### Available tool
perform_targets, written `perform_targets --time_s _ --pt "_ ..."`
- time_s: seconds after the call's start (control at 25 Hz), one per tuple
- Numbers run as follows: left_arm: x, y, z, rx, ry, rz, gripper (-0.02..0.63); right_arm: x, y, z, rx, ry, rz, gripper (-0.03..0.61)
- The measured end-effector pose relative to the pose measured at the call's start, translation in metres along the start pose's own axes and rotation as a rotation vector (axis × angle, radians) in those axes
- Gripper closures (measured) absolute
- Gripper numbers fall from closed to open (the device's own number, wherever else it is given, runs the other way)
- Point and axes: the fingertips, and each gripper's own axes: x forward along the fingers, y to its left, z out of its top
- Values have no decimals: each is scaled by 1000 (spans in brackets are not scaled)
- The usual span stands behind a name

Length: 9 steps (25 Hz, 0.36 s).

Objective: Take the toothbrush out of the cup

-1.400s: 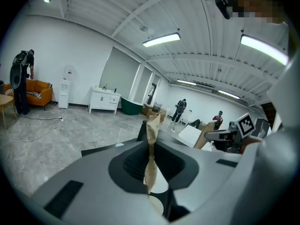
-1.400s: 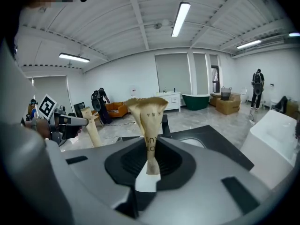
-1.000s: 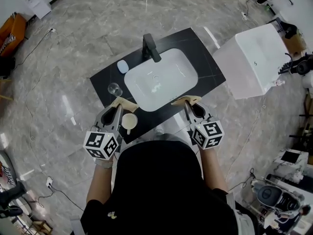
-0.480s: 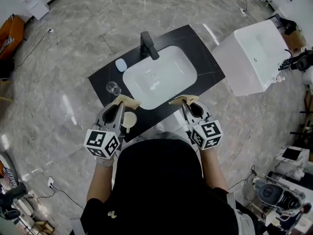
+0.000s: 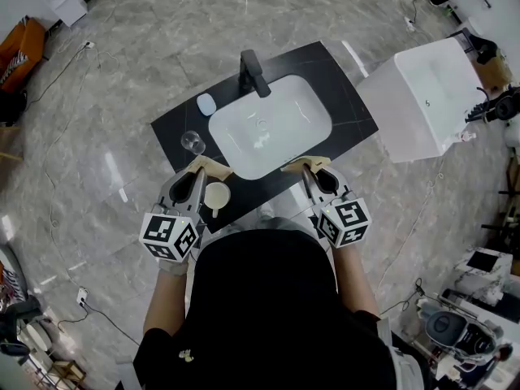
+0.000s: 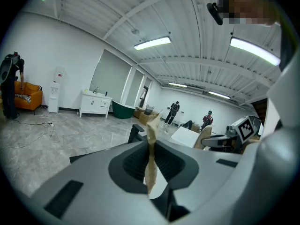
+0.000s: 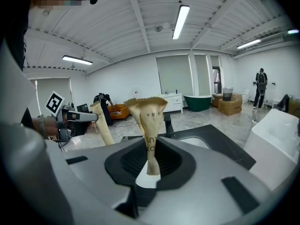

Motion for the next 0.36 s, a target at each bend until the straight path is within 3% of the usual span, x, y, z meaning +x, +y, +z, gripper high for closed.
perform_targets --time_s 0.36 --pt "-10 7 0 -10 -3 18 568 4 9 2 -12 8 19 525"
